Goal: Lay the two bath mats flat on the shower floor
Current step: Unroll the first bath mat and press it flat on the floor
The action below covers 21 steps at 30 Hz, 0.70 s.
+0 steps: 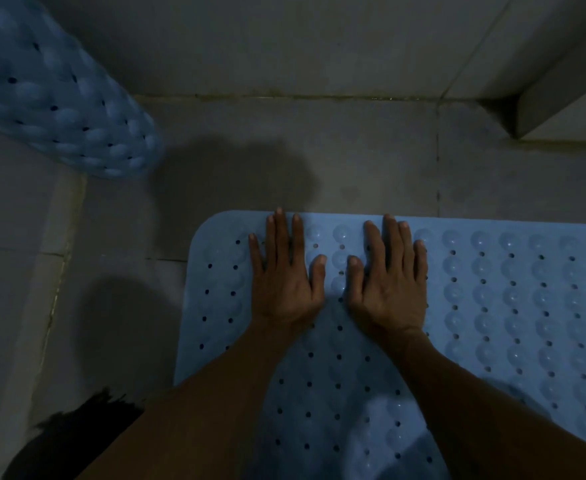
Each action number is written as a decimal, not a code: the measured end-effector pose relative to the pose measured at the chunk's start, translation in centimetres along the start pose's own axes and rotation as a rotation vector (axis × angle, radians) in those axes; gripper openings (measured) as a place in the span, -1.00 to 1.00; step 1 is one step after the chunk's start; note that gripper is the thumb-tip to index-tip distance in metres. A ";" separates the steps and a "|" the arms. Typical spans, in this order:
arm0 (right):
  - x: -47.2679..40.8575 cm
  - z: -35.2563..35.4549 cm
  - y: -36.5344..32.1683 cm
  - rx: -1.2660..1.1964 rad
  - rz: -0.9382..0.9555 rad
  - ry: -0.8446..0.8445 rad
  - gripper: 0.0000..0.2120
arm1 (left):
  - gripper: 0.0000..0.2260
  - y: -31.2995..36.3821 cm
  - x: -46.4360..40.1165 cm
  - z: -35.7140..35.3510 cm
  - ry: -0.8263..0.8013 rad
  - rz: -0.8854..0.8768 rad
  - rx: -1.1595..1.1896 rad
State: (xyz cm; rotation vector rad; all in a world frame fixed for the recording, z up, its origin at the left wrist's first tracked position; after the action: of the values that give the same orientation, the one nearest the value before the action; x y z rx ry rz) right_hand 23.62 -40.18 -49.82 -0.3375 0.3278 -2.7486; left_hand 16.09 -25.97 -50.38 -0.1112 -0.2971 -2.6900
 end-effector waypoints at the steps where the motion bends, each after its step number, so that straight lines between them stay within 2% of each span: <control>1: 0.0 0.1 0.0 -0.011 0.000 0.001 -0.38 | -0.36 0.0 0.0 0.0 0.002 -0.002 -0.004; 8: 0.0 0.1 0.1 0.019 0.013 0.033 -0.37 | -0.34 0.0 -0.1 0.1 -0.013 -0.010 0.040; 21: 0.0 -0.8 0.5 0.051 0.041 0.060 -0.35 | -0.35 -0.1 0.1 -0.6 0.080 -0.031 -0.002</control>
State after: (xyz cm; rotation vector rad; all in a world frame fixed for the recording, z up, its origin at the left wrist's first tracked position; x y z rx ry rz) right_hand 23.59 -40.44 -50.69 -0.2331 0.2761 -2.7258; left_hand 15.98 -26.05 -51.02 0.0005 -0.2732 -2.7179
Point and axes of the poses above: each hand's wrist, its own x-axis away from the middle knuckle, its own z-axis out of the back of the hand, y = z × x, the point moved 1 cm from there along -x, towards the middle knuckle, and after that the axes turned 5 degrees about -z, right-handed, at the moved point
